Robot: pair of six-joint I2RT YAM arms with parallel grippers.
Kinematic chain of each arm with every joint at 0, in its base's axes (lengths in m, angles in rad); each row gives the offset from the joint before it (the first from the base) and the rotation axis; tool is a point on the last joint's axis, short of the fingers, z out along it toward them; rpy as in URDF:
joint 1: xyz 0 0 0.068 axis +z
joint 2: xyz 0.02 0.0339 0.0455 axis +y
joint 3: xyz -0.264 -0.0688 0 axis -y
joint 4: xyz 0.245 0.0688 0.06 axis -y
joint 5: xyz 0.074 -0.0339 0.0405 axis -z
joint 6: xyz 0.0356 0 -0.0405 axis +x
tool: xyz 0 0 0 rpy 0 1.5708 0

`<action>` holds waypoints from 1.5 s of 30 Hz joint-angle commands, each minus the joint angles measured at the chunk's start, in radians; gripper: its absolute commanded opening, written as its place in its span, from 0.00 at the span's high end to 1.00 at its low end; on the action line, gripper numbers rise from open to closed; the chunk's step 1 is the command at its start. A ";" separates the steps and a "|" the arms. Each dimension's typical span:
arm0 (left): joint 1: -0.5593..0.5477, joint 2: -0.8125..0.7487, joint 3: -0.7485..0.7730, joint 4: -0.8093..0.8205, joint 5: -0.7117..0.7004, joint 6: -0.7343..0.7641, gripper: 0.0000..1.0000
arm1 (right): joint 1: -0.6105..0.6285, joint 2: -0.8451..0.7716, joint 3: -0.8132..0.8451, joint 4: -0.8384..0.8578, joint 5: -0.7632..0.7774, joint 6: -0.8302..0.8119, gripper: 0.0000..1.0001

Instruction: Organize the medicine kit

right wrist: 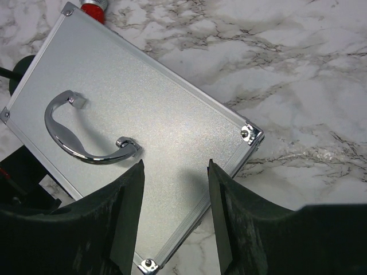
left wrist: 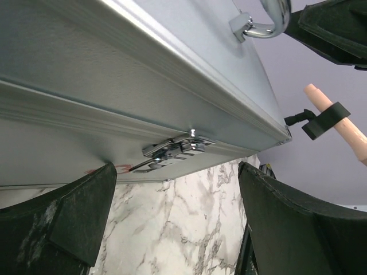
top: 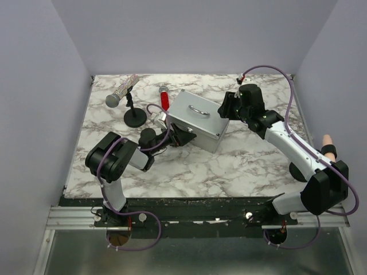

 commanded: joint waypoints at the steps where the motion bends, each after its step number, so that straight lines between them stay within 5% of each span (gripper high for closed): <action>1: -0.029 0.012 0.046 0.392 -0.003 0.020 0.05 | -0.002 0.010 -0.012 0.016 -0.028 0.003 0.43; 15: -0.039 -0.003 0.042 0.392 0.048 -0.008 0.20 | -0.002 0.010 -0.023 0.017 -0.026 0.000 0.44; 45: -0.046 -0.072 0.013 0.393 0.073 -0.020 0.21 | -0.002 0.018 -0.026 0.022 -0.026 -0.004 0.44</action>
